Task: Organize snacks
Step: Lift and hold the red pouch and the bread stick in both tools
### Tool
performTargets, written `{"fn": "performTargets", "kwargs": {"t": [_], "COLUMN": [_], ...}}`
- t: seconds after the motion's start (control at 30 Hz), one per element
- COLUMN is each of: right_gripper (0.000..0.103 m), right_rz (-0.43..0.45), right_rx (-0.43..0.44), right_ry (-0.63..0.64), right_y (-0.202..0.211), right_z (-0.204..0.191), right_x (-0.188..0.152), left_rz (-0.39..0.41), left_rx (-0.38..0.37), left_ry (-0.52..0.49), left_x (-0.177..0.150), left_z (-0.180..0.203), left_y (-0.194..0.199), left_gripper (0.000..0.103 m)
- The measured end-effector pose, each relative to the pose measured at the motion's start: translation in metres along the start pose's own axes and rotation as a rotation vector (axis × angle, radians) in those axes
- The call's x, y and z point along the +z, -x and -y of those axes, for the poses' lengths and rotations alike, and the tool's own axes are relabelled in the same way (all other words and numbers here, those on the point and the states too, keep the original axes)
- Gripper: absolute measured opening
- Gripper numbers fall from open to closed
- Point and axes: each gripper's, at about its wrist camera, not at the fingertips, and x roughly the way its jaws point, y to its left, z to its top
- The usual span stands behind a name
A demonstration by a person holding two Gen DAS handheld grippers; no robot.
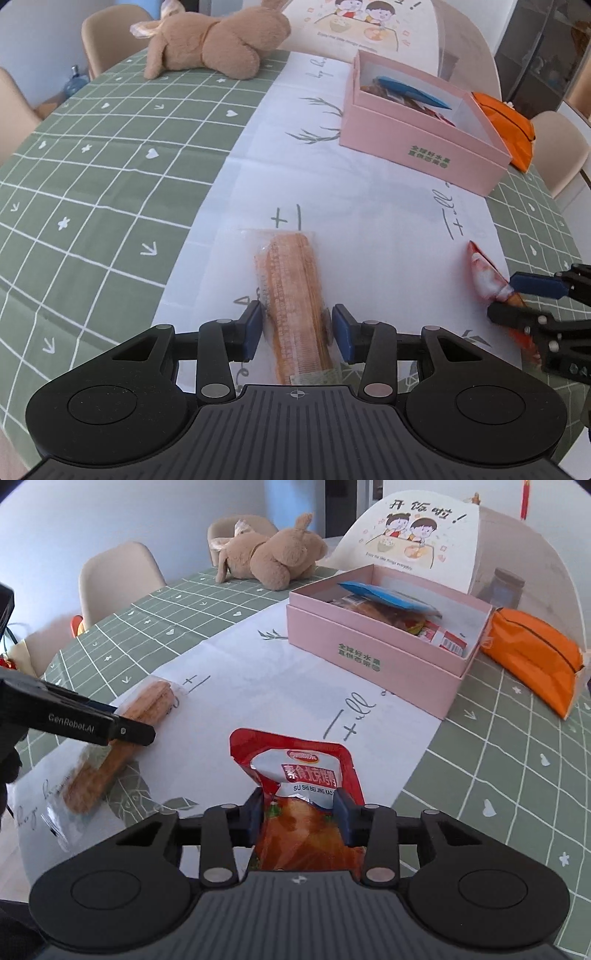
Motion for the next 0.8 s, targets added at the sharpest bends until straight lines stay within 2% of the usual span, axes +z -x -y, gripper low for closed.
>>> {"fn": "performTargets", "kwargs": {"t": [0.03, 0.07, 0.1, 0.23, 0.33, 0.43, 0.67, 0.8], "right_gripper": [0.055, 0.069, 0.076, 0.079, 0.083, 0.085, 0.093, 0.093], "right_rz": [-0.002, 0.001, 0.016, 0.036, 0.001, -0.052, -0.046, -0.038], "right_rx": [0.018, 0.029, 0.037, 0.056, 0.029, 0.047, 0.02, 0.078], "right_ry": [-0.007, -0.014, -0.019, 0.003, 0.013, -0.029, 0.001, -0.053], "right_y": [0.001, 0.001, 0.002, 0.004, -0.007, -0.021, -0.027, -0.019], "right_z": [0.001, 0.002, 0.002, 0.004, 0.01, 0.02, 0.012, 0.021], "right_x": [0.0, 0.001, 0.001, 0.005, 0.006, 0.003, -0.002, 0.0], "left_rz": [0.001, 0.001, 0.002, 0.006, 0.01, 0.013, 0.024, 0.024], "left_rx": [0.001, 0.001, 0.0, -0.002, 0.0, 0.003, 0.017, 0.014], "left_ry": [-0.004, -0.007, -0.009, -0.011, -0.018, -0.026, -0.049, -0.056], "left_x": [0.0, 0.0, -0.001, -0.001, -0.002, -0.002, -0.004, -0.005], "left_z": [0.0, 0.001, 0.001, 0.0, 0.001, 0.003, 0.006, 0.006], "left_y": [0.0, 0.0, 0.0, 0.0, 0.0, 0.0, 0.0, 0.001], "left_gripper": [0.045, 0.045, 0.045, 0.045, 0.045, 0.045, 0.045, 0.045]}}
